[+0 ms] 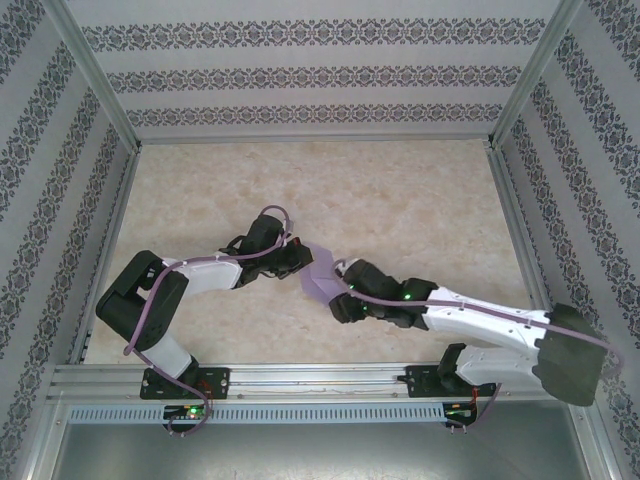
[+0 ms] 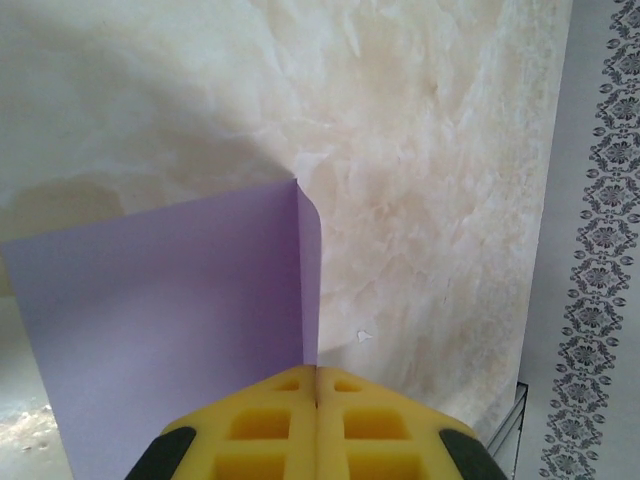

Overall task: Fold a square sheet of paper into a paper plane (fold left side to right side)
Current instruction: Perform the fourth fold on the wing at the bottom-center of the table.

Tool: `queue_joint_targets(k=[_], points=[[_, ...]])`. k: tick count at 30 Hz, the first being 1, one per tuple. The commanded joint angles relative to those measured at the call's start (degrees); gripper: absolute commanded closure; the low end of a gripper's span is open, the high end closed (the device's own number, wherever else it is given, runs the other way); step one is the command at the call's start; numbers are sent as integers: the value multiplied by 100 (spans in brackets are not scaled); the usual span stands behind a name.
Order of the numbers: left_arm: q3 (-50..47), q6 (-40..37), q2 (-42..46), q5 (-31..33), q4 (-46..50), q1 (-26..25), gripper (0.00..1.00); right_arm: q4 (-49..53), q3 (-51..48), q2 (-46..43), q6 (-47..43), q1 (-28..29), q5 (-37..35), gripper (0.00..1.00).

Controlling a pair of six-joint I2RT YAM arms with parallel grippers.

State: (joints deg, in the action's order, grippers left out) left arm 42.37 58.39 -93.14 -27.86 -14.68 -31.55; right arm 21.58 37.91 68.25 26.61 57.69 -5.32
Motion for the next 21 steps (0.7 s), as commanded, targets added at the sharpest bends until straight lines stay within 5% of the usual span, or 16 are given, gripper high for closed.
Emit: queue_joint_targets(k=[1, 21], points=[[170, 66, 112, 53, 272, -77, 97, 106, 309, 463, 137, 294, -962, 40], [238, 14, 251, 94, 444, -101, 97, -252, 888, 2083, -70, 677, -1639, 46]])
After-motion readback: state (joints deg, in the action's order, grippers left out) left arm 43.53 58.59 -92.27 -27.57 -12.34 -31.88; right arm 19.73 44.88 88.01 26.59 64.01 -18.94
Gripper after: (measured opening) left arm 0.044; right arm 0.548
